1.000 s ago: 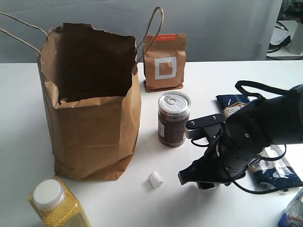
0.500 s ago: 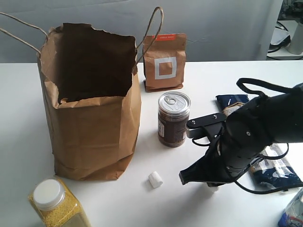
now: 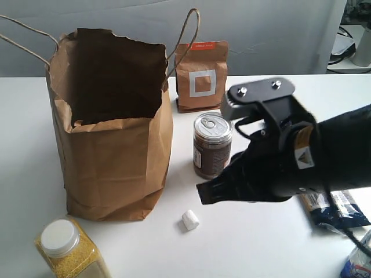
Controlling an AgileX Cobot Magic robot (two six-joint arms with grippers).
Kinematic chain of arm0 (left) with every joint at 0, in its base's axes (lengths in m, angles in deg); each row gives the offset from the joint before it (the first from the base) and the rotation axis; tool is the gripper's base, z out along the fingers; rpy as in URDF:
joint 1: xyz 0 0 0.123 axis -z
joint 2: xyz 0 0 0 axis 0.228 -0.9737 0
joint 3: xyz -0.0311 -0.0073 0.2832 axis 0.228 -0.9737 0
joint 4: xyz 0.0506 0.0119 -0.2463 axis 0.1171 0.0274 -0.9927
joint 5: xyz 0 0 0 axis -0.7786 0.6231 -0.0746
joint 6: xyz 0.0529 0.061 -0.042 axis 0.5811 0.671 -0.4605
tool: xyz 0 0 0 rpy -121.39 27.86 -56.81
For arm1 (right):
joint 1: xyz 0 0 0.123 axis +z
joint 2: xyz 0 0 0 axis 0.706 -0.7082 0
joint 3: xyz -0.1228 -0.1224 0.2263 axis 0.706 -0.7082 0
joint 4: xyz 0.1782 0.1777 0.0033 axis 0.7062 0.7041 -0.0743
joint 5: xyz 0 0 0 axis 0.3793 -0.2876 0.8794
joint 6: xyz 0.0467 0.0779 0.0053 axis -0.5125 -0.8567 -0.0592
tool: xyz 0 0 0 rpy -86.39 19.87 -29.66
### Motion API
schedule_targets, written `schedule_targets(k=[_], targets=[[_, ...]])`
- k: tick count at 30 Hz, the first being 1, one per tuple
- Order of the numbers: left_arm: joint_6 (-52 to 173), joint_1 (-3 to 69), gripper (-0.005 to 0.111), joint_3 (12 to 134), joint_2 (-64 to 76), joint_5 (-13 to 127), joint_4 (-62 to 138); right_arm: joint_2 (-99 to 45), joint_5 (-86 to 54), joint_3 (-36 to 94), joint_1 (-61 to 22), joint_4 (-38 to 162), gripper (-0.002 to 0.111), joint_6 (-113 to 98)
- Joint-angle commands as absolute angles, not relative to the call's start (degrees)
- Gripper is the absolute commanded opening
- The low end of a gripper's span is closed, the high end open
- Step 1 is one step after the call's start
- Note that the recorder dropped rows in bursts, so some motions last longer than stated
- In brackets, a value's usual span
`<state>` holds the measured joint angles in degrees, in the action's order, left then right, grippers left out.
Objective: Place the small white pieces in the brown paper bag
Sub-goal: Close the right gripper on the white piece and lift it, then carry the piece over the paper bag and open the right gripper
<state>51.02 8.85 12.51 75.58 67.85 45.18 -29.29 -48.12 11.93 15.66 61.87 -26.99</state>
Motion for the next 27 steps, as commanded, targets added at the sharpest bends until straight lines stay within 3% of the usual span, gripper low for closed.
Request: schedule_targets(k=[1,9,13,19,22,27], targets=[[50.80,9.30,0.000,12.31,75.78,67.57,45.40,-21.83,-41.33,12.33,17.90,62.36,0.000,-26.96],[50.80,9.30,0.000,12.31,75.78,67.57,45.40,-22.60,-39.21,26.86,22.03,61.28,0.000,-26.32],[50.80,9.30,0.000,12.31,75.78,67.57,45.40,-32.87,-40.93,38.13,21.90,60.01,0.000,-24.81],[50.80,9.30,0.000,12.31,75.78,67.57,45.40,-55.25,-55.74,59.65,21.81,53.37,0.001,-24.81],[50.80,9.30,0.000,12.31,75.78,67.57,45.40,-59.84,-58.68,63.24,21.81,52.56,0.017,-24.81],[50.80,9.30,0.000,12.31,75.78,67.57,45.40,-61.51,-58.72,63.27,21.81,52.43,0.054,-24.93]])
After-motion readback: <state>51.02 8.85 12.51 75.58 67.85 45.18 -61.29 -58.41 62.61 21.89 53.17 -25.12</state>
